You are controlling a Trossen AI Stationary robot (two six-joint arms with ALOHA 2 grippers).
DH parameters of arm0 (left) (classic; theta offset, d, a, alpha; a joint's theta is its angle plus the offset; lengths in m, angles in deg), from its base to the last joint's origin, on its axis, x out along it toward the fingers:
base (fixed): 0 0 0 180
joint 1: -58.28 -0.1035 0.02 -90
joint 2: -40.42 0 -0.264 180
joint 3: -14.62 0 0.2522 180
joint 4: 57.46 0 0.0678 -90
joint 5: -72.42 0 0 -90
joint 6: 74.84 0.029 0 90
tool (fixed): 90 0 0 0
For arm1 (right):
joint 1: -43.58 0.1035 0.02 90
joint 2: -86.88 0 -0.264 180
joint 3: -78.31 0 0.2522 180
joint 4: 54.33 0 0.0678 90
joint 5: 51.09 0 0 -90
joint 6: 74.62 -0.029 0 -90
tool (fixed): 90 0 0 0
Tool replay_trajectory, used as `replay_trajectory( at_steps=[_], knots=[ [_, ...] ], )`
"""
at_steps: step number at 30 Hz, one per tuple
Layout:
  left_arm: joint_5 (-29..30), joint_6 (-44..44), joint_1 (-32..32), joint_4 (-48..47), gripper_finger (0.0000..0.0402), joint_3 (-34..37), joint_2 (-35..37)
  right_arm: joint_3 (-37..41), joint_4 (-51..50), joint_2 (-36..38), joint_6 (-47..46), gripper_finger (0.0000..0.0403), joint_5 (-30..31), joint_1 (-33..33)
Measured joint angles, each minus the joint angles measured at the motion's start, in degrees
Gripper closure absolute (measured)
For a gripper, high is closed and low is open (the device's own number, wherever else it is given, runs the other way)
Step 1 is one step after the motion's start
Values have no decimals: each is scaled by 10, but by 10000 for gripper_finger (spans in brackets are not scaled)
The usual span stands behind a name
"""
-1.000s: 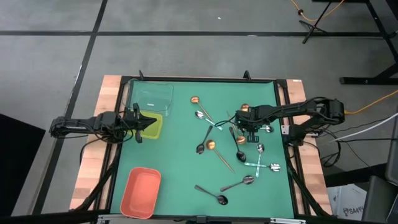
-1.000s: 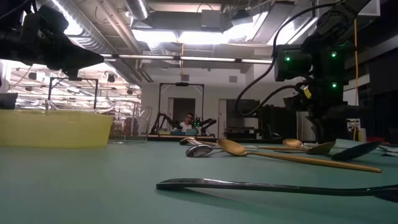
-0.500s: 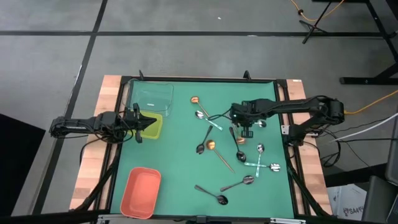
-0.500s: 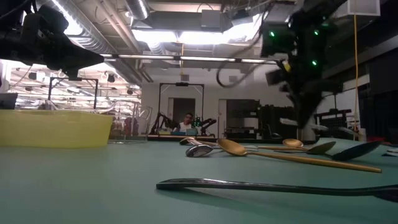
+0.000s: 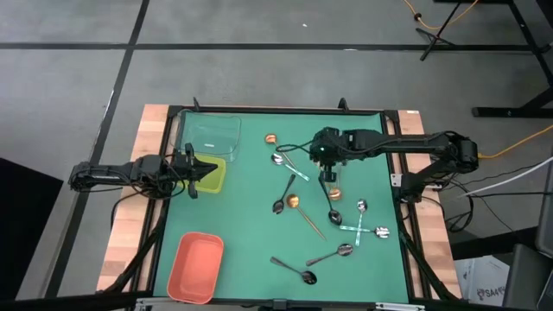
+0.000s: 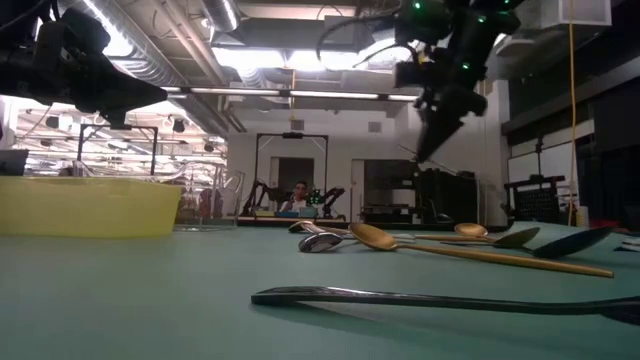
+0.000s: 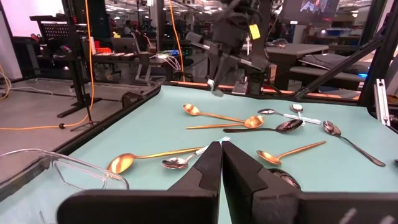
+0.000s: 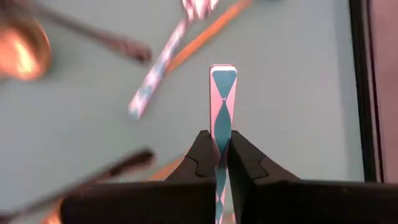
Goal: Sort silverware by color (type)
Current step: Put the white spoon into the transparent bin
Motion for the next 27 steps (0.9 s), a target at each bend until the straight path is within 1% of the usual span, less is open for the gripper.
replay_trajectory(
  at_steps=[6, 18, 27],
  knots=[
    [0, 0, 0, 0, 396, 0, 0, 0, 81, 0, 1, 399, -34, 1],
    [0, 0, 0, 0, 396, 0, 0, 0, 201, 0, 2, 399, -35, 0],
    [0, 0, 0, 0, 396, 0, 0, 0, 281, 0, 2, 399, -73, 0]
  ],
)
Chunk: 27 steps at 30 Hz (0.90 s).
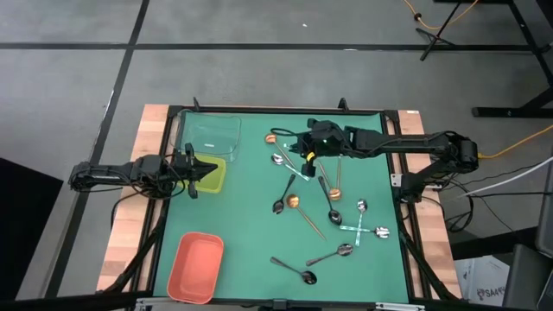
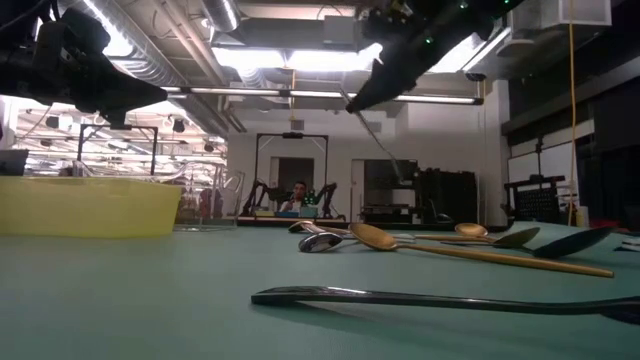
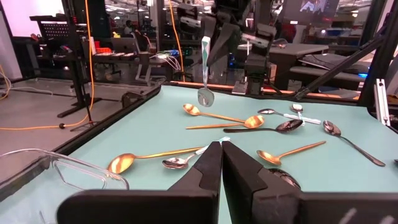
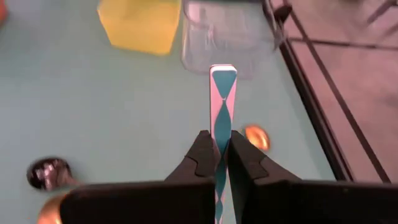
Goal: Sort silverware by color (type)
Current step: Put the white spoon into the transparent bin
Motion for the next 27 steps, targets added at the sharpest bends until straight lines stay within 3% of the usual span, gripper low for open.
replay_trajectory(
  at_steps=[21, 27],
  knots=[
    [0, 0, 0, 0, 396, 0, 0, 0, 216, 0, 0, 398, -11, 0],
    [0, 0, 0, 0, 396, 0, 0, 0, 285, 0, 0, 398, -51, 0]
  ],
)
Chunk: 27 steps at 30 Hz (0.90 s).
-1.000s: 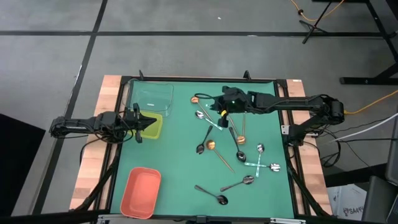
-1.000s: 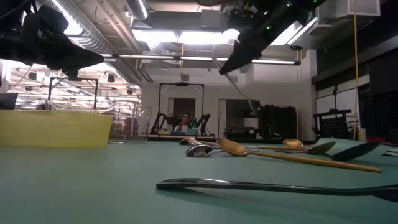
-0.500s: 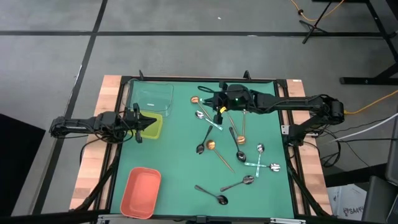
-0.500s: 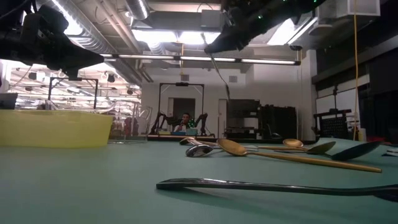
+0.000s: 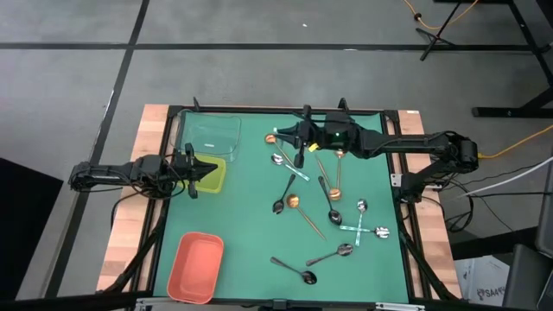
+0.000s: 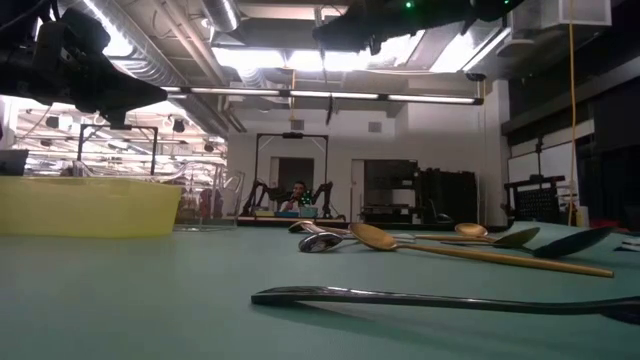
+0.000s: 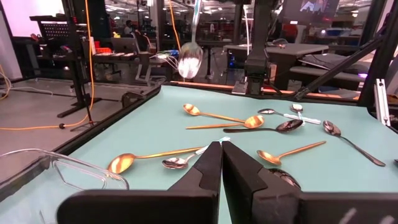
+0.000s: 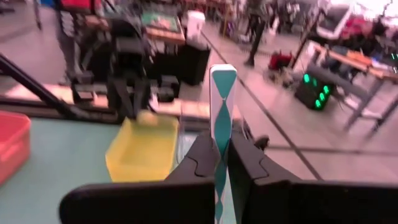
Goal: Sort silverware by color (type)
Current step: Put the white spoon into the transparent bin
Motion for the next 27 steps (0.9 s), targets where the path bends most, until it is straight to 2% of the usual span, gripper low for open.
replay_trajectory(
  at_steps=[10, 27],
  knots=[
    [0, 0, 0, 0, 396, 0, 0, 0, 106, 0, 0, 398, -47, 0],
    [0, 0, 0, 0, 396, 0, 0, 0, 249, 0, 0, 398, -62, 0]
  ],
)
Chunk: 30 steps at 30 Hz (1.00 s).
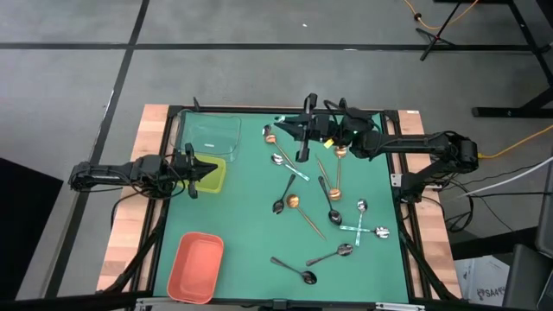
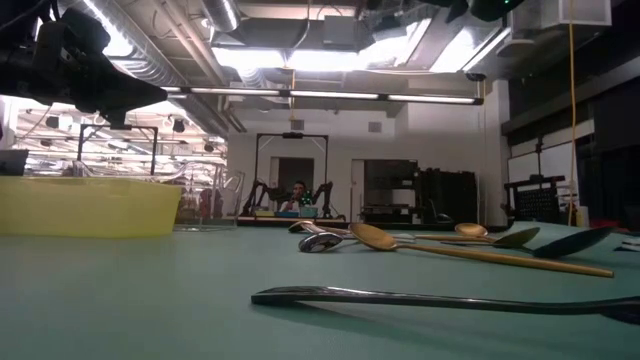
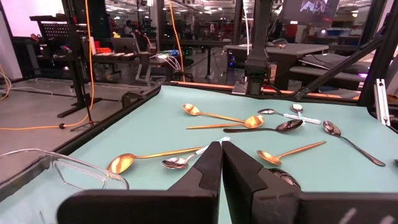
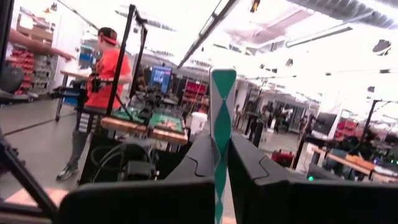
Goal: Sort silverware by color (type)
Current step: Put the white spoon into the transparent bin
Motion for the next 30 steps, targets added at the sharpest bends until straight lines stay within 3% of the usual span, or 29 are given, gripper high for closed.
replay_trajectory(
  at_steps=[16, 24, 30],
  knots=[
    [0, 0, 0, 116, 396, 0, 0, 0, 112, 0, -1, 398, 0, 0],
    [0, 10, 0, 246, 396, 0, -9, 0, 122, 0, -2, 398, 0, 0],
    [0, 19, 0, 306, 371, 0, -36, 0, 121, 0, -2, 398, 0, 0]
  ],
)
